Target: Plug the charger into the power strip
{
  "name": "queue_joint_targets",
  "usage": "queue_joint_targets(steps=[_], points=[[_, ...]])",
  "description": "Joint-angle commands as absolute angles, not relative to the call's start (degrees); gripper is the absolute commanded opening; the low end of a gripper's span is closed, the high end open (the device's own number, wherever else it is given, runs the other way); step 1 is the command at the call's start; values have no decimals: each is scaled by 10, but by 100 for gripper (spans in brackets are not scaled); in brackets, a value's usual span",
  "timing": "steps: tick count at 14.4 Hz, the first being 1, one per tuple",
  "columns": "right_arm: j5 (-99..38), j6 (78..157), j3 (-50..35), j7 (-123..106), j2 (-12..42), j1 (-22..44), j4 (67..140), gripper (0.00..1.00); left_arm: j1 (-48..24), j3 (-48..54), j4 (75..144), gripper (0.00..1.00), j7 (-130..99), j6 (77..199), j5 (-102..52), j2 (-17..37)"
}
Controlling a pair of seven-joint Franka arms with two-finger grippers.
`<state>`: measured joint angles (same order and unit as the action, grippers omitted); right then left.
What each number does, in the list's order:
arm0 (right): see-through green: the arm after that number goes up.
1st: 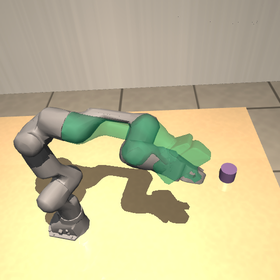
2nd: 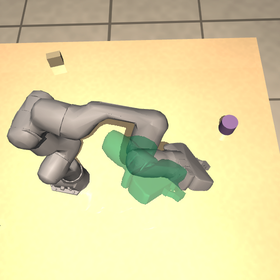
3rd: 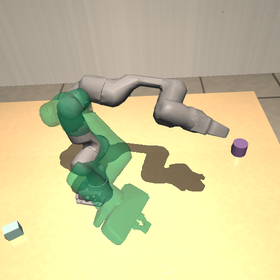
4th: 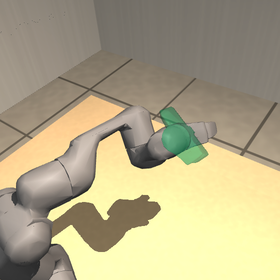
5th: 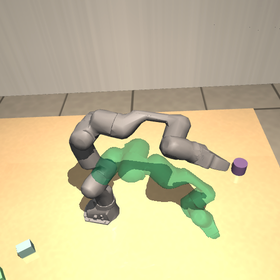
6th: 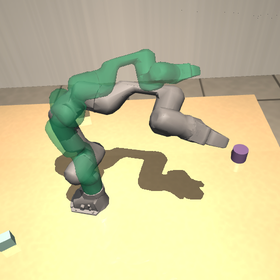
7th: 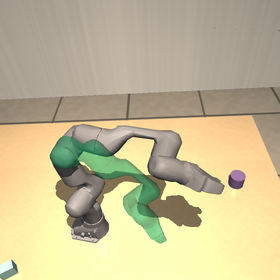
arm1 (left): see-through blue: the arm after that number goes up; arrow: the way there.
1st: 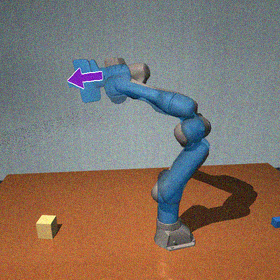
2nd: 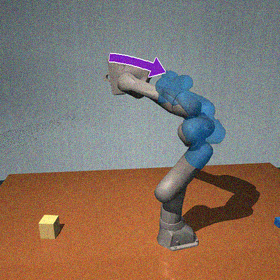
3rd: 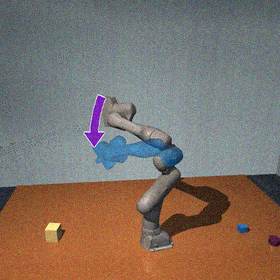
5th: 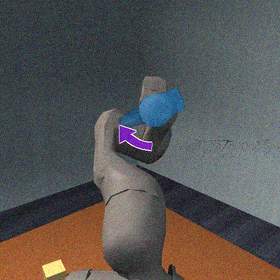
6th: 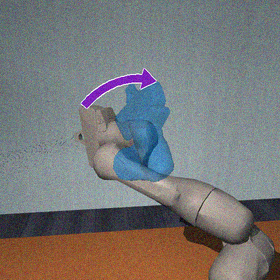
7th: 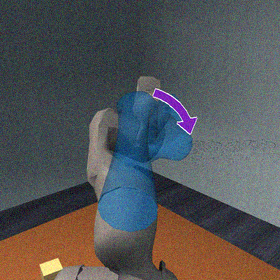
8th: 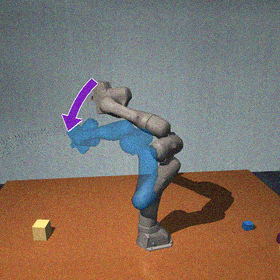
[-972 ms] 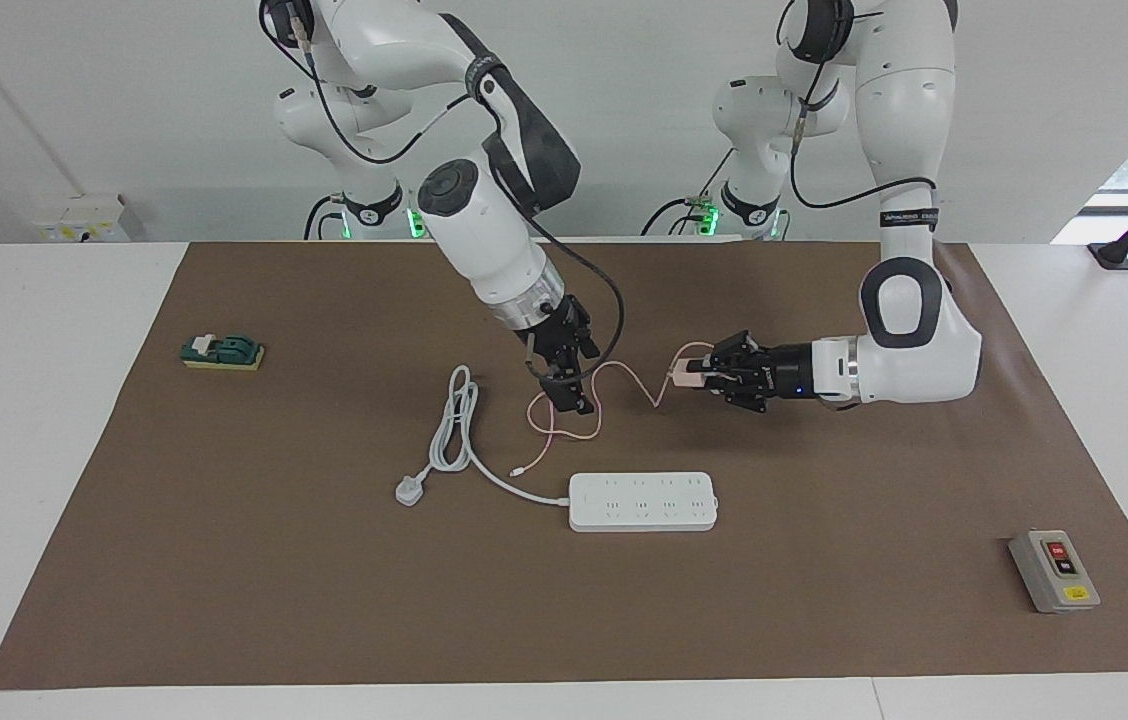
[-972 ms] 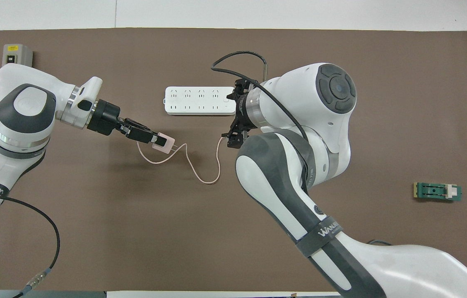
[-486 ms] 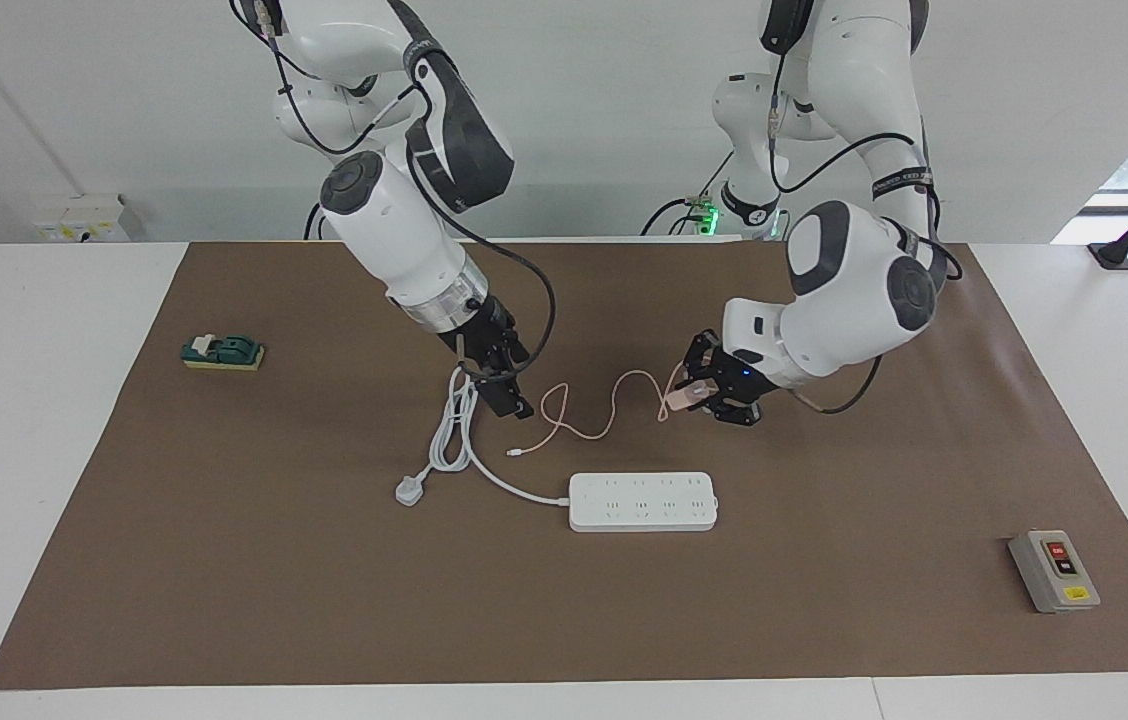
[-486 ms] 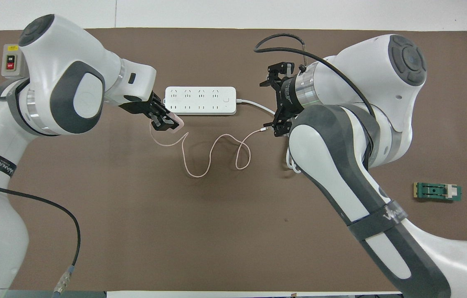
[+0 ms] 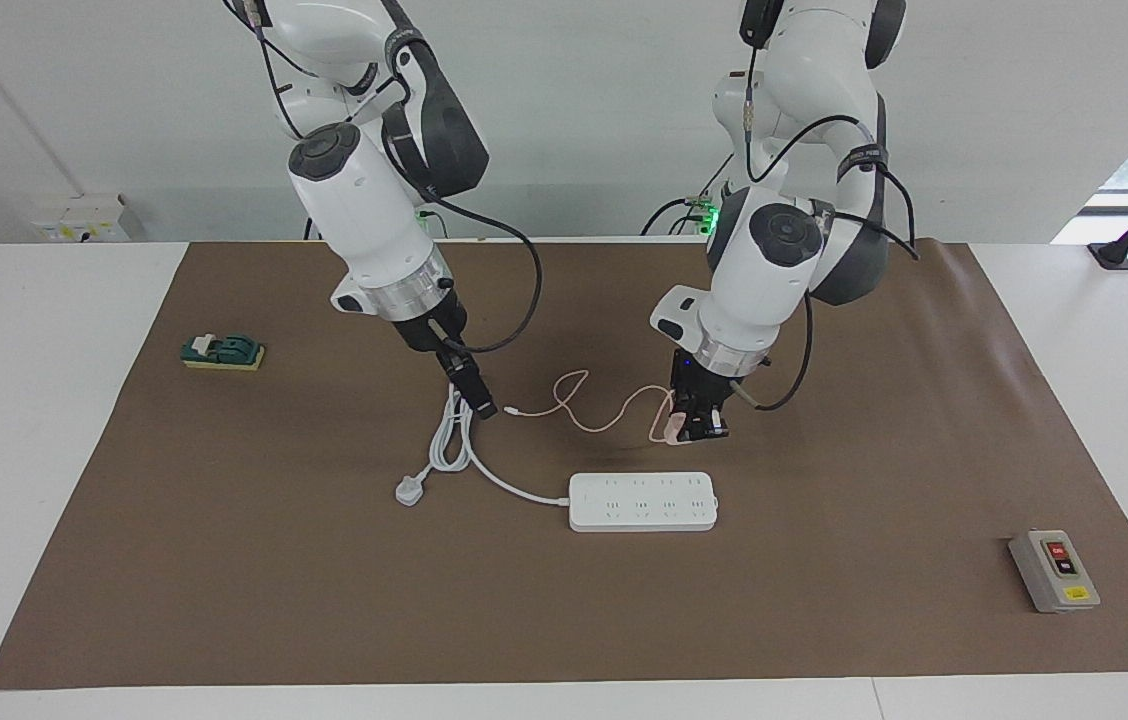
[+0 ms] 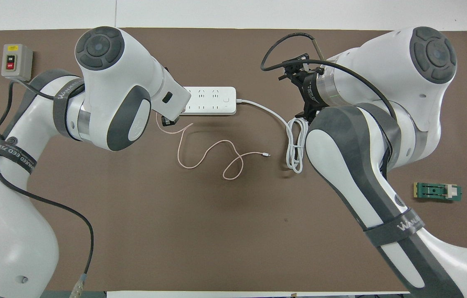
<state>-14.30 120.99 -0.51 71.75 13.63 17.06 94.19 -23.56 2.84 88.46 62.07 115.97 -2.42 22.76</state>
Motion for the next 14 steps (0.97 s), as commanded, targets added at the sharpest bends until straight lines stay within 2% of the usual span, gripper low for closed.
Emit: queue_joint_targets(steps=[1, 6, 10, 14], points=[[-120, 1177, -11, 603, 128, 132, 943, 100, -238, 18, 911, 0, 638, 1164, -1, 213], [-99, 1112, -11, 359, 90, 67, 945, 100, -240, 11, 912, 0, 630, 1154, -2, 209], [-29, 1026, -11, 191, 27, 40, 947, 100, -235, 12, 910, 0, 632, 1165, 39, 211], [-9, 976, -11, 71, -10, 16, 947, 100, -232, 12, 919, 0, 628, 1215, 40, 218]])
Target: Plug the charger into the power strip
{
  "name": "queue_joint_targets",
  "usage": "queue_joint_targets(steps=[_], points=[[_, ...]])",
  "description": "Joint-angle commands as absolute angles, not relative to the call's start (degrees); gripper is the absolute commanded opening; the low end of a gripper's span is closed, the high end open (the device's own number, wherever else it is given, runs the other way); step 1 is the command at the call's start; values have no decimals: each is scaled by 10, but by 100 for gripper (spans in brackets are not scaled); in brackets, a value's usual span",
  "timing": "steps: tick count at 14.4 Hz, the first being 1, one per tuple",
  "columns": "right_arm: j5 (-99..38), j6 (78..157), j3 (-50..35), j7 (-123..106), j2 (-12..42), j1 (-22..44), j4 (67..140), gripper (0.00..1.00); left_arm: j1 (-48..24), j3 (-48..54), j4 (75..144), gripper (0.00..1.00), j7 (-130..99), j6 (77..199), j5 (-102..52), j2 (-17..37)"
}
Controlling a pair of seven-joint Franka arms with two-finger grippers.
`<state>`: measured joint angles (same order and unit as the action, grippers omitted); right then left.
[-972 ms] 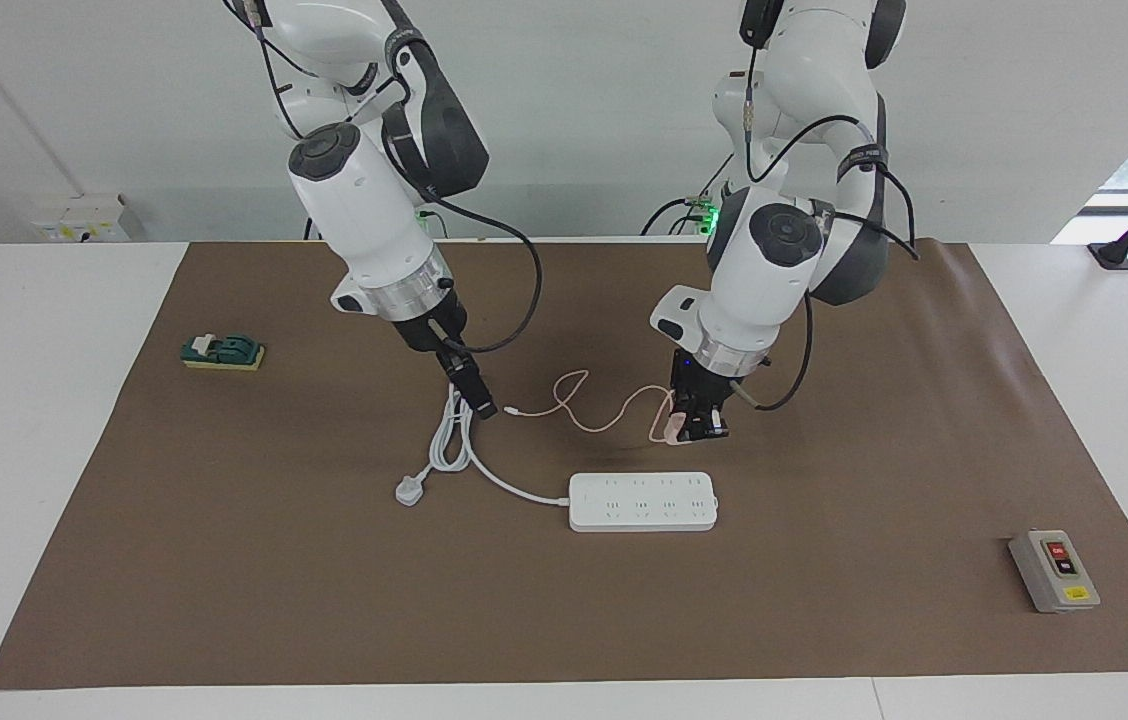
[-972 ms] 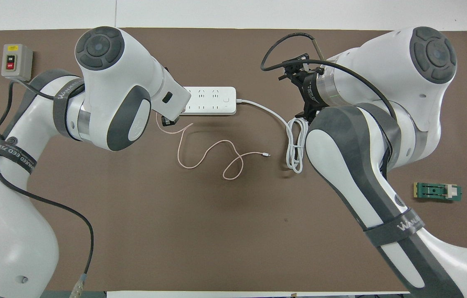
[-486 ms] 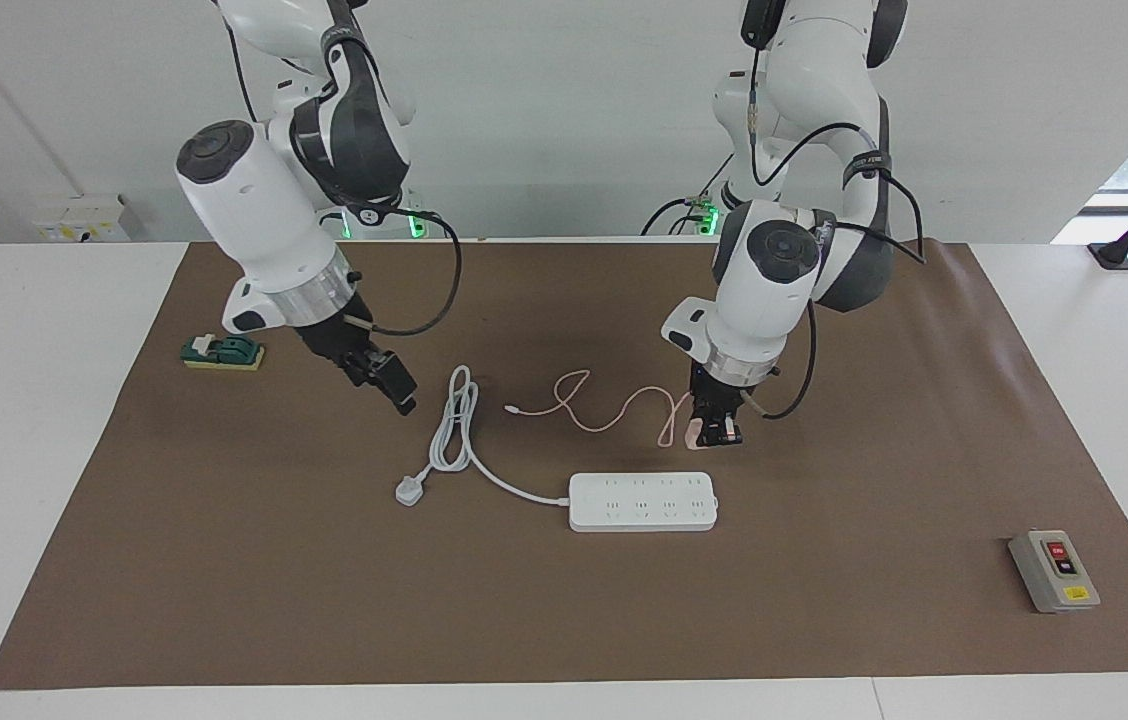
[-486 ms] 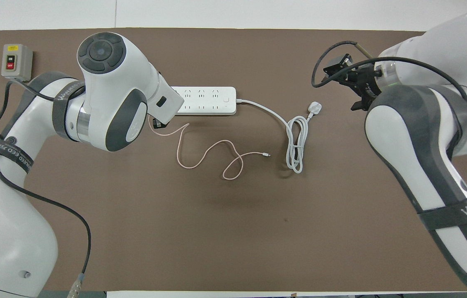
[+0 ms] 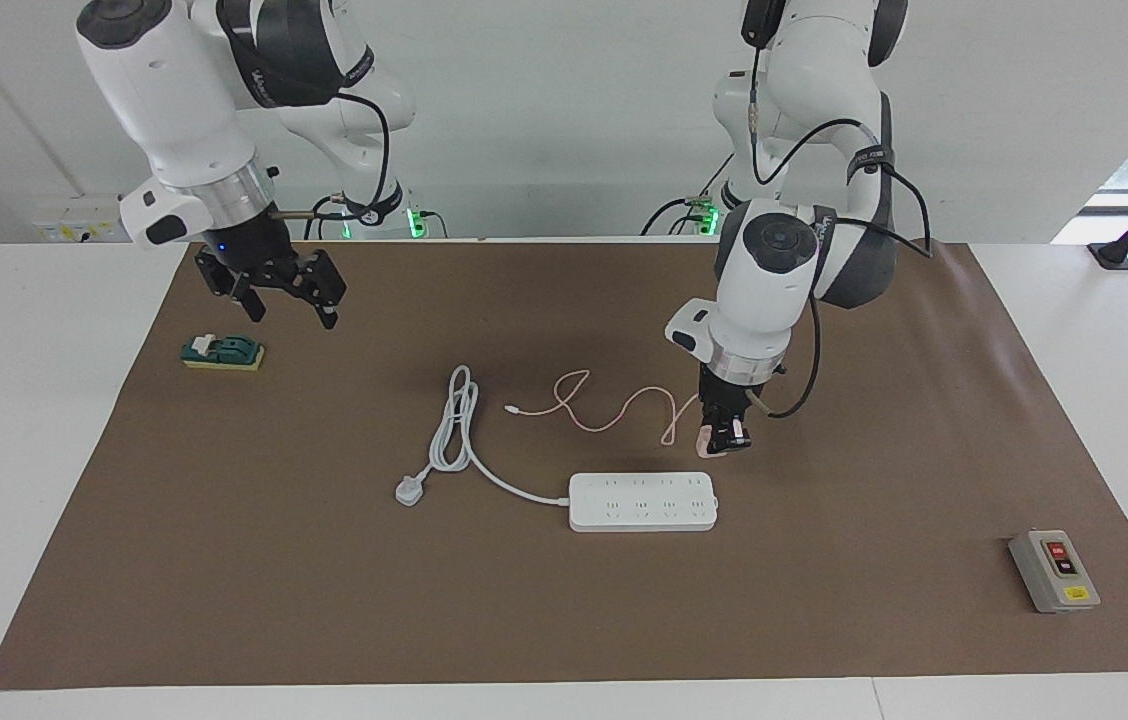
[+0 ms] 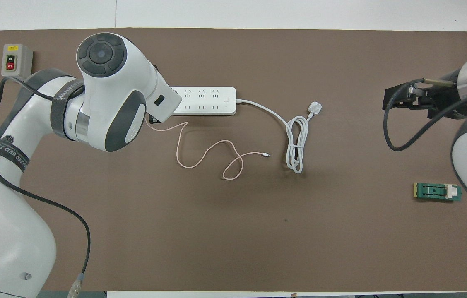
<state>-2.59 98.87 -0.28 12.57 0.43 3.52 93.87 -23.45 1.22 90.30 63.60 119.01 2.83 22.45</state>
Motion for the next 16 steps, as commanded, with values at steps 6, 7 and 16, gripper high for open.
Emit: queue_joint_targets(steps=[6, 7, 16], points=[[19, 918, -11, 32, -17, 0, 947, 100, -234, 13, 920, 0, 606, 1255, 40, 246], [19, 918, -12, 33, -18, 3, 947, 100, -232, 12, 919, 0, 604, 1257, 40, 247], [2, 904, -14, 42, -18, 3, 940, 100, -236, 12, 941, 0, 587, 1291, 41, 262]])
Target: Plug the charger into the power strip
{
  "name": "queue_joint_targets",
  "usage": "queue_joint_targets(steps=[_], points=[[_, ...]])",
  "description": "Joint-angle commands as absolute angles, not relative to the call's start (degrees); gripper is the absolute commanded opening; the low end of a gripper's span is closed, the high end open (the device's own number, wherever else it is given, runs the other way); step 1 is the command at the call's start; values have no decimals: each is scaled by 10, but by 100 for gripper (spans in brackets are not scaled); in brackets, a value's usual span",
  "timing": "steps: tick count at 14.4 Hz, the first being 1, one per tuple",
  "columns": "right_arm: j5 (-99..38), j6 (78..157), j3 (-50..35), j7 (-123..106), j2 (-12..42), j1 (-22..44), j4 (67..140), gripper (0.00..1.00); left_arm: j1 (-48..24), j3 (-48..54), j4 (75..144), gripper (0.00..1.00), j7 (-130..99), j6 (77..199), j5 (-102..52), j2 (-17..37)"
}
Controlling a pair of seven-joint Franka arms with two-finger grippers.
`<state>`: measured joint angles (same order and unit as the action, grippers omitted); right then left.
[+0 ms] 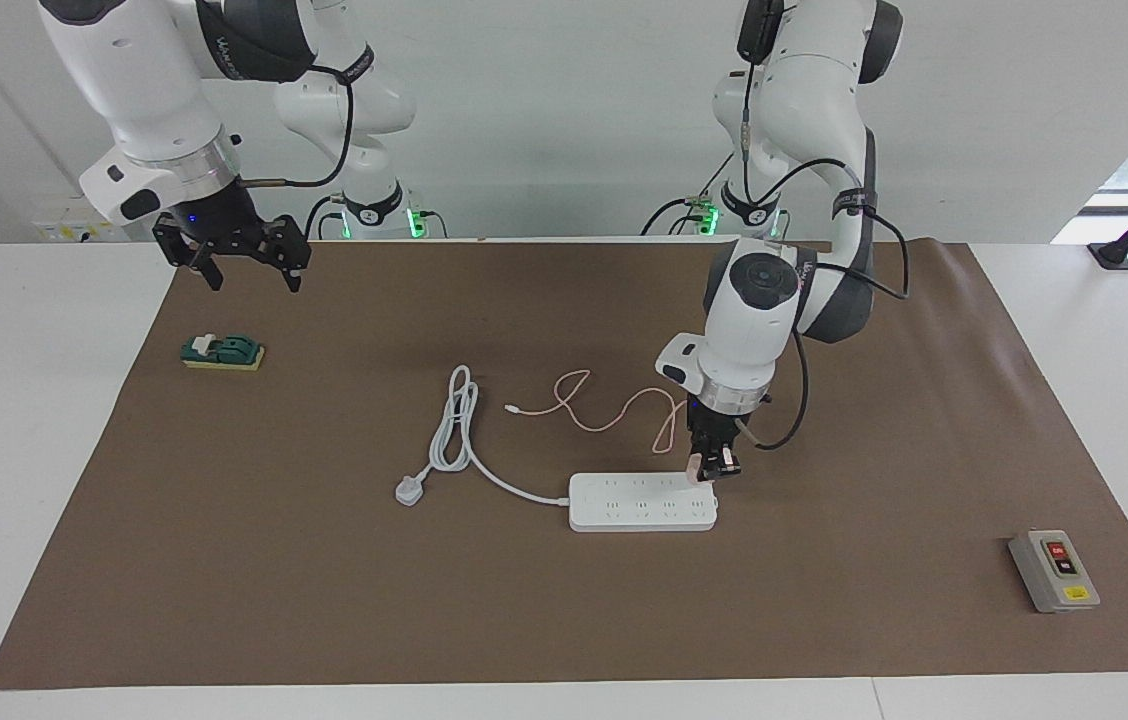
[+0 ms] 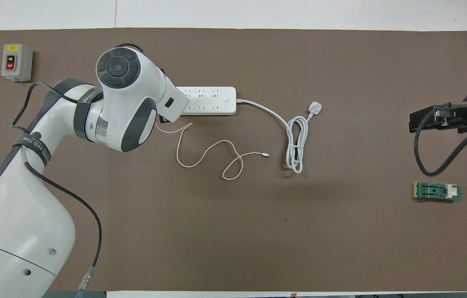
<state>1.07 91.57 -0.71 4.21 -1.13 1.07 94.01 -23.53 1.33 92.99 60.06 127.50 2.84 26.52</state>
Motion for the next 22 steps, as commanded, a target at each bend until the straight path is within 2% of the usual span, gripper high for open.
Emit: queue_joint_targets(steps=[1, 22], points=[[-1, 899, -14, 43, -18, 3, 941, 100, -237, 12, 944, 0, 586, 1294, 42, 262], [-1, 889, -14, 63, -22, 5, 947, 100, -246, 13, 961, 0, 555, 1323, 44, 272]])
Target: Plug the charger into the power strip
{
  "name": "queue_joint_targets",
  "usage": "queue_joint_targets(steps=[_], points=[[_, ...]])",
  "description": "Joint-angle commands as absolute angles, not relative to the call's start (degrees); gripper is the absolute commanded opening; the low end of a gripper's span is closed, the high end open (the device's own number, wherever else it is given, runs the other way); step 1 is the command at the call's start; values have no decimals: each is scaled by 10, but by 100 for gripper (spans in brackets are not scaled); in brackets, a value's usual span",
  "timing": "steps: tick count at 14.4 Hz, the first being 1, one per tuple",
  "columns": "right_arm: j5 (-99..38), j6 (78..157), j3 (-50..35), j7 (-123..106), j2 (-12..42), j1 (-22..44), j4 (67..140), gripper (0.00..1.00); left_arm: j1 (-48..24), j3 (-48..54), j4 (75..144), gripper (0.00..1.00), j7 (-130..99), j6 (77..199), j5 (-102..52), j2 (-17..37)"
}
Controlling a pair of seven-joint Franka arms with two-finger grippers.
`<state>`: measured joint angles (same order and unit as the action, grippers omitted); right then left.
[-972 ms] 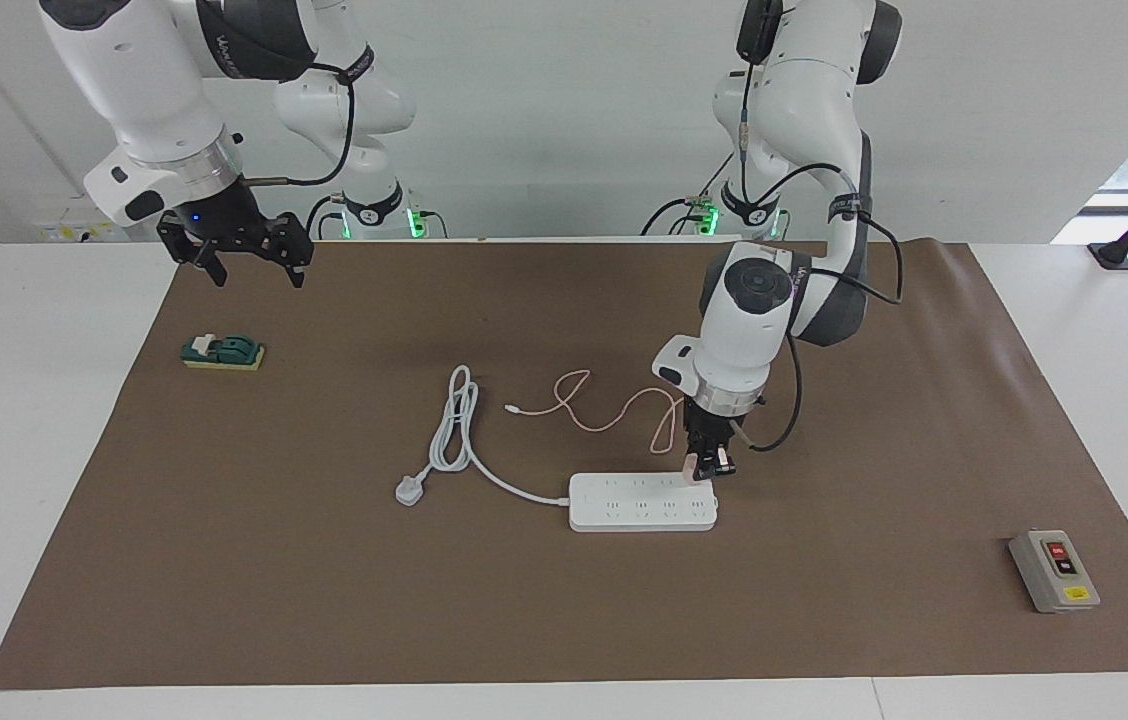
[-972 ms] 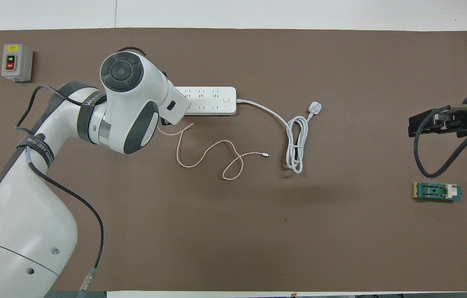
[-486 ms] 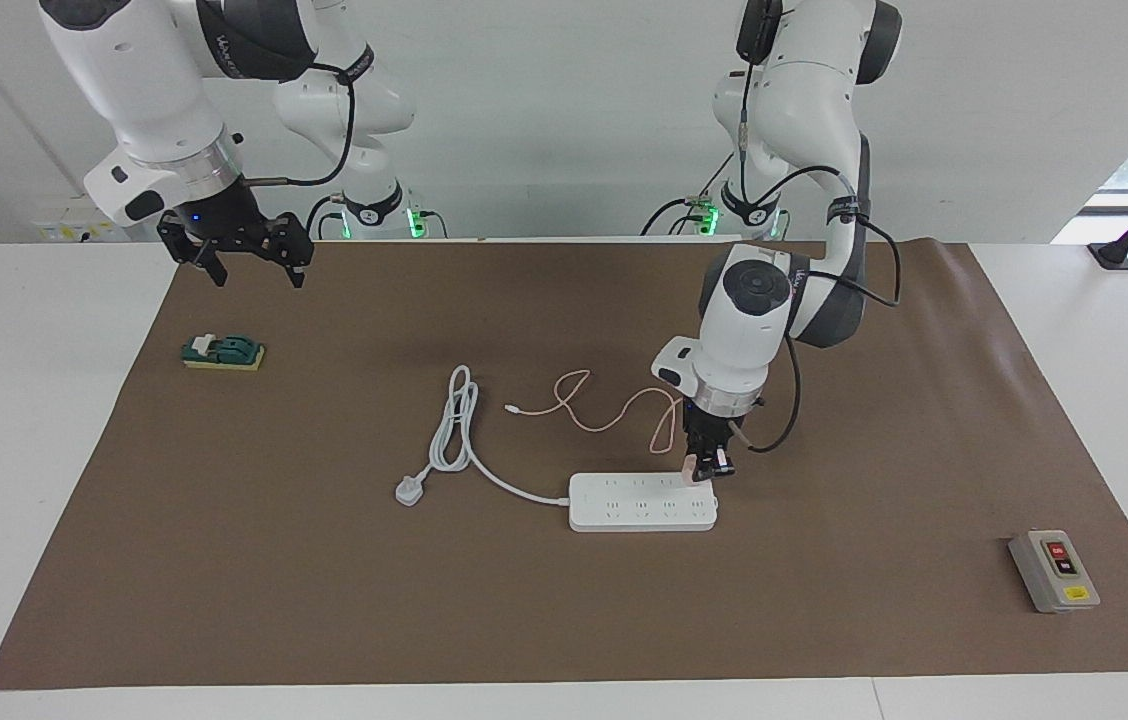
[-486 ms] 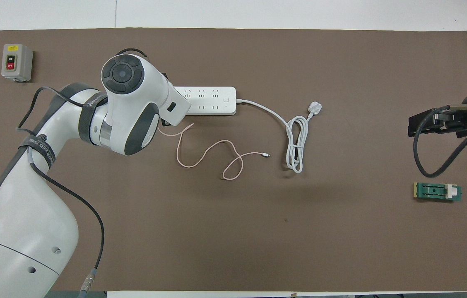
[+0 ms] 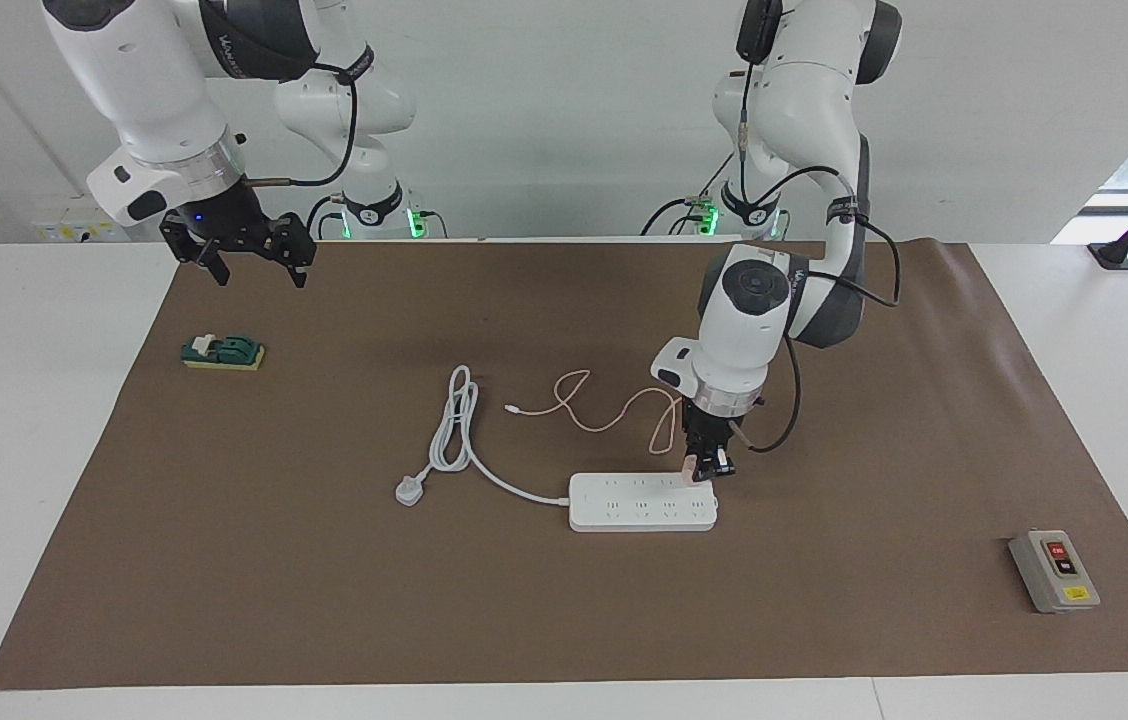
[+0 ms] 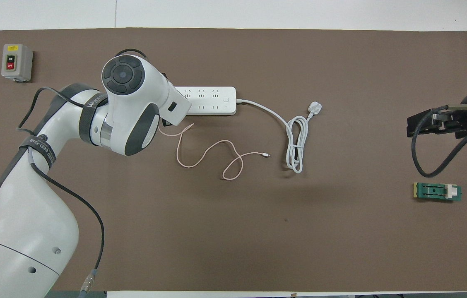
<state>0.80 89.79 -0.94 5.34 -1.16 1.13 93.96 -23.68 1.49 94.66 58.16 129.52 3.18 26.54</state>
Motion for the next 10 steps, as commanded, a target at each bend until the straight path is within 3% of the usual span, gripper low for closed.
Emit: queue_joint_targets(steps=[1, 10], points=[[-1, 889, -14, 63, -22, 5, 947, 100, -248, 12, 966, 0, 556, 1331, 44, 272], [0, 889, -13, 66, -24, 4, 948, 100, -244, 12, 995, 0, 628, 1382, 49, 272]])
